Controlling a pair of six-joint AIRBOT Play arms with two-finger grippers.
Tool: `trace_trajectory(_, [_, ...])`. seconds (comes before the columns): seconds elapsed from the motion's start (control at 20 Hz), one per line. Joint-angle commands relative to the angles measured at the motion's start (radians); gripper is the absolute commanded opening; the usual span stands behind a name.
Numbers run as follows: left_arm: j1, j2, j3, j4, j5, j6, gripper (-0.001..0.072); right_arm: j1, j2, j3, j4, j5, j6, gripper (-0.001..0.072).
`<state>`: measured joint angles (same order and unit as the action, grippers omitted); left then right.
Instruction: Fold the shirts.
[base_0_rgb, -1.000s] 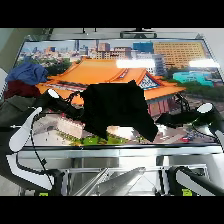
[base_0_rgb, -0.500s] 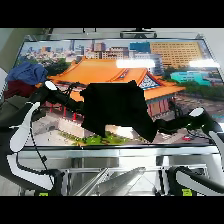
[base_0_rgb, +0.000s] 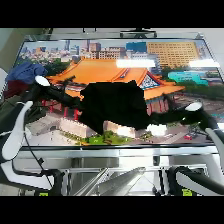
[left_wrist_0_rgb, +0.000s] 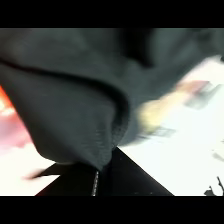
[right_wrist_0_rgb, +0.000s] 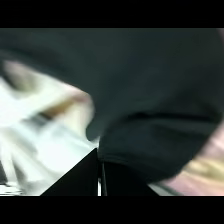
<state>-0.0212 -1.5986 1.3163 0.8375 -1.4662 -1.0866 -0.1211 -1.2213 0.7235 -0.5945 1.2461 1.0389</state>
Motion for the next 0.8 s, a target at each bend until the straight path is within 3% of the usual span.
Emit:
trace_trajectory(0.0, [0.095,0.149,0.107,-0.366,-0.167,0.079,0.0019,-0.071,0.154,0.258,0.248,0.146,-0.031,0.0022])
trace_trajectory(0.15, [0.241,0.317,0.276,-0.872,-0.192,0.152,0.002,-0.246,0.335,0.543,0.492,0.058,-0.09,0.0022])
trace_trajectory(0.3, [0.396,0.446,0.43,-1.128,-0.179,0.153,0.0021,-0.443,0.497,0.729,0.53,-0.106,-0.101,0.0022])
trace_trajectory(0.5, [0.602,0.581,0.501,-1.13,-0.117,0.071,0.0022,-0.583,0.652,0.76,0.527,-0.301,-0.149,0.0022])
trace_trajectory(0.65, [0.726,0.616,0.5,-1.063,-0.093,0.047,0.0023,-0.594,0.641,0.759,0.528,-0.264,-0.156,0.0022])
trace_trajectory(0.75, [0.684,0.592,0.5,-1.006,-0.074,0.05,0.0023,-0.578,0.577,0.757,0.529,-0.178,-0.145,0.0021])
